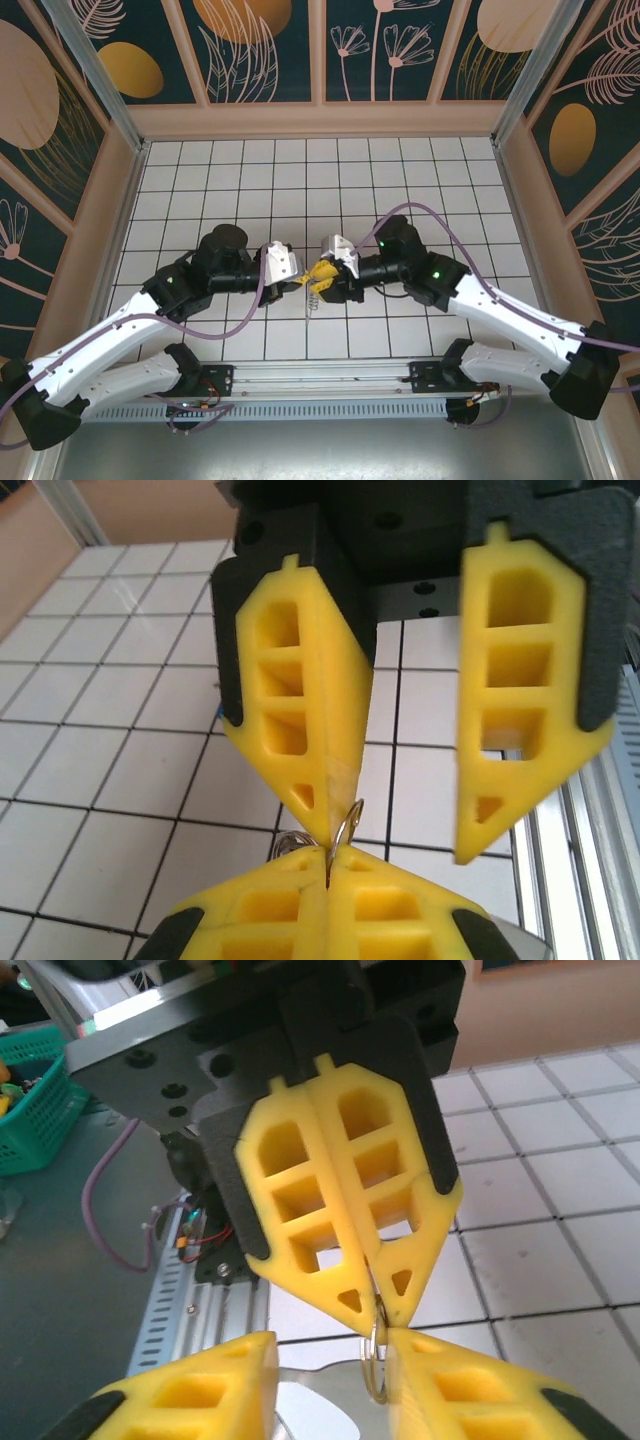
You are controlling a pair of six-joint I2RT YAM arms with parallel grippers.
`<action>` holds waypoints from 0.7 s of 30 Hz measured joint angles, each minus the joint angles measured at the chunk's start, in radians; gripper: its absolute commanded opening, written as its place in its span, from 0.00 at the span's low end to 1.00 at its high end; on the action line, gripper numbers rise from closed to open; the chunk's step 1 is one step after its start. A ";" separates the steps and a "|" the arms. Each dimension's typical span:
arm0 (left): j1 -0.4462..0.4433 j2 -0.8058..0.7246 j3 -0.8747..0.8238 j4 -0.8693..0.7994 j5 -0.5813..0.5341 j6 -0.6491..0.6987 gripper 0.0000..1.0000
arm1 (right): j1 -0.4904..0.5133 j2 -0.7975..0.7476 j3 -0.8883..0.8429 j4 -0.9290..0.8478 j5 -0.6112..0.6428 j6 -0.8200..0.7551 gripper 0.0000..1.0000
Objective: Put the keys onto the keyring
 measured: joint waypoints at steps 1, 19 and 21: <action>0.000 -0.005 -0.003 0.019 0.002 -0.003 0.00 | 0.002 -0.020 -0.014 0.023 0.010 0.010 0.40; 0.006 -0.046 -0.051 0.162 -0.032 -0.068 0.00 | -0.033 -0.234 -0.208 0.277 0.175 0.104 0.43; 0.006 -0.043 -0.056 0.165 -0.034 -0.072 0.00 | -0.039 -0.214 -0.213 0.287 0.195 0.107 0.43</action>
